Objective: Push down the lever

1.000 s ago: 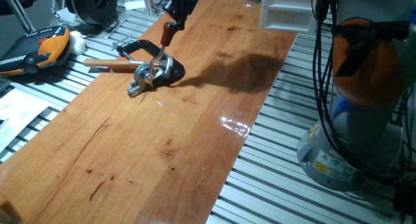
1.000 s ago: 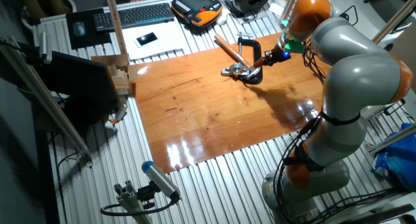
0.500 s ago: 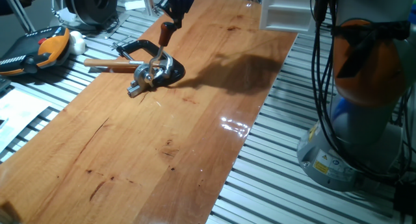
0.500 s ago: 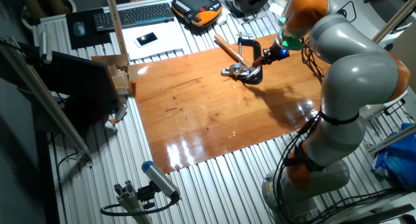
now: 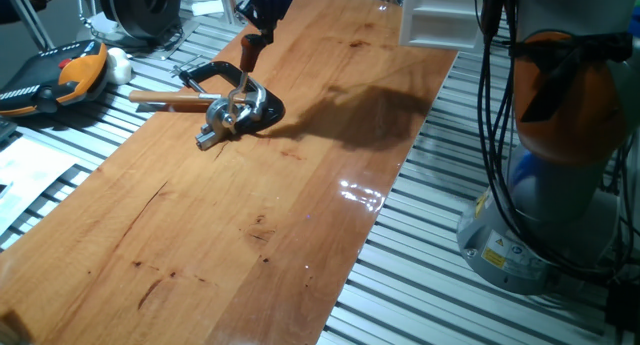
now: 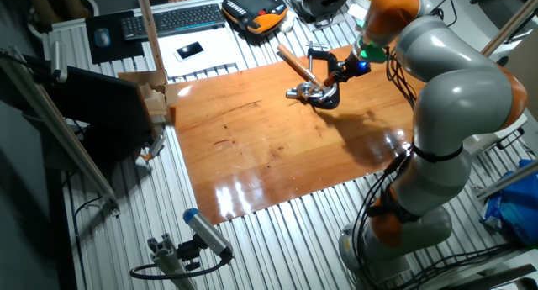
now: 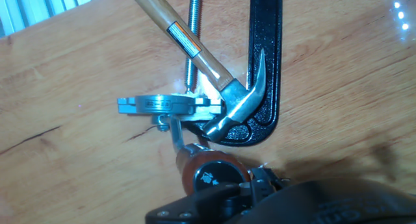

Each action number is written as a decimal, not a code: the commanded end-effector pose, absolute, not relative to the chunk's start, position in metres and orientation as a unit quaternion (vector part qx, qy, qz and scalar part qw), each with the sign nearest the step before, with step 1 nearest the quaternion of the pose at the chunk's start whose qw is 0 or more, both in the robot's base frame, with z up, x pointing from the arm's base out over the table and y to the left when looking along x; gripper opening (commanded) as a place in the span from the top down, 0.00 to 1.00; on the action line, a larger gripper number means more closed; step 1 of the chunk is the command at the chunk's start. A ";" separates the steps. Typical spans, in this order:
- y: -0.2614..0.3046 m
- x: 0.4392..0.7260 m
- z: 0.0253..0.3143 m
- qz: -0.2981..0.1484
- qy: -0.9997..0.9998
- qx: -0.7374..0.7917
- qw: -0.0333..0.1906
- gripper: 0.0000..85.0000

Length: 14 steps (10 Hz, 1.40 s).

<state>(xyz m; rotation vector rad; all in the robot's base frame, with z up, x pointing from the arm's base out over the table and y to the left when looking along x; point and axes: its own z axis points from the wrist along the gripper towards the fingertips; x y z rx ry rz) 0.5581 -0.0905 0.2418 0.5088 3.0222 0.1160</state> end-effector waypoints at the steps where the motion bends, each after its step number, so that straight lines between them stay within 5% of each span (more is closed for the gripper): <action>1: -0.087 0.559 0.242 0.036 0.984 0.168 0.038 1.00; 14: -0.056 0.563 0.252 0.019 0.982 0.188 0.029 1.00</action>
